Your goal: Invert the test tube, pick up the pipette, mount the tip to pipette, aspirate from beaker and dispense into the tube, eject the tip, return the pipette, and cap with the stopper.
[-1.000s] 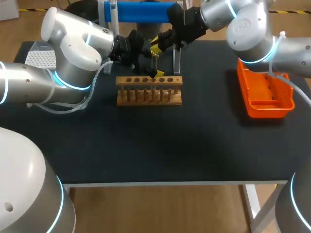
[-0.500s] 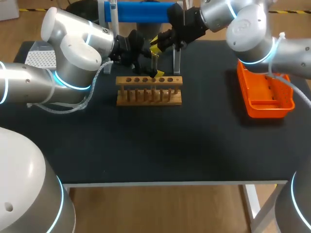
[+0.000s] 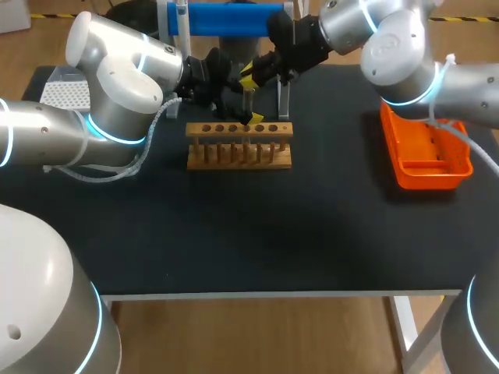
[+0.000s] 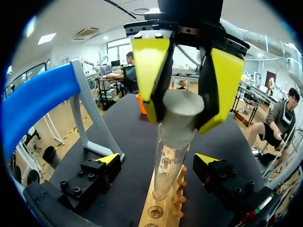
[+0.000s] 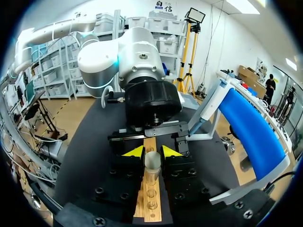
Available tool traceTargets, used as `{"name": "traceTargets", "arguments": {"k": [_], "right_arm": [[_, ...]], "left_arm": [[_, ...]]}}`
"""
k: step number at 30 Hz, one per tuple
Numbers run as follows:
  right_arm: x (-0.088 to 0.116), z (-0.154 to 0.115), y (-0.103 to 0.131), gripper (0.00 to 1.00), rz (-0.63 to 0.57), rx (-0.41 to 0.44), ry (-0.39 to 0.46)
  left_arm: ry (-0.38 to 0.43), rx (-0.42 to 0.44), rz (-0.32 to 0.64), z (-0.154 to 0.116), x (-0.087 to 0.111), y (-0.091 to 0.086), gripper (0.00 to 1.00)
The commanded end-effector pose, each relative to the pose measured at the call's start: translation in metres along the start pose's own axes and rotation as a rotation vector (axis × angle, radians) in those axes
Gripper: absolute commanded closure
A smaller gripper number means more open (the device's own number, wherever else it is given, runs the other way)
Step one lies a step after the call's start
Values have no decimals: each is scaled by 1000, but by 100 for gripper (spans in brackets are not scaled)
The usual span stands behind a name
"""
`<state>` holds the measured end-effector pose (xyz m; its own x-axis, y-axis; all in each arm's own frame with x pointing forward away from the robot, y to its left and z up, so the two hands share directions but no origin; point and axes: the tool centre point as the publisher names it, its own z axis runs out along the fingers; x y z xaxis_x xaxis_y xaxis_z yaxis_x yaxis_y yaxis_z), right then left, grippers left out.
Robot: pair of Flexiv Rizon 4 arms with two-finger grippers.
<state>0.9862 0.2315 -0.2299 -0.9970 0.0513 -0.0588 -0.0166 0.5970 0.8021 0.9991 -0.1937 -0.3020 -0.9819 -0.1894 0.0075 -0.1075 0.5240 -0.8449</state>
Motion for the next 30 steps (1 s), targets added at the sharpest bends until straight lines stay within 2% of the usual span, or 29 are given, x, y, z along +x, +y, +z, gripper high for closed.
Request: {"name": "traceTargets", "arguments": {"k": [1, 12, 13, 15, 16, 17, 30], "right_arm": [[-1, 1, -2, 100, 4, 2, 1], [3, 6, -12, 100, 9, 16, 9], [4, 7, -14, 97, 10, 19, 12], [6, 9, -18, 62, 11, 24, 13], [6, 9, -19, 38, 12, 26, 14], [6, 10, -19, 0, 15, 21, 15], [-2, -16, -10, 0, 29, -138, 5]], "left_arm": [[4, -1, 0, 0, -1, 0, 0], [4, -1, 0, 0, -1, 0, 0], [4, -1, 0, 0, -1, 0, 0], [4, -1, 0, 0, -1, 0, 0], [4, -1, 0, 0, -1, 0, 0], [4, -1, 0, 0, -1, 0, 0], [4, -1, 0, 0, -1, 0, 0]]}}
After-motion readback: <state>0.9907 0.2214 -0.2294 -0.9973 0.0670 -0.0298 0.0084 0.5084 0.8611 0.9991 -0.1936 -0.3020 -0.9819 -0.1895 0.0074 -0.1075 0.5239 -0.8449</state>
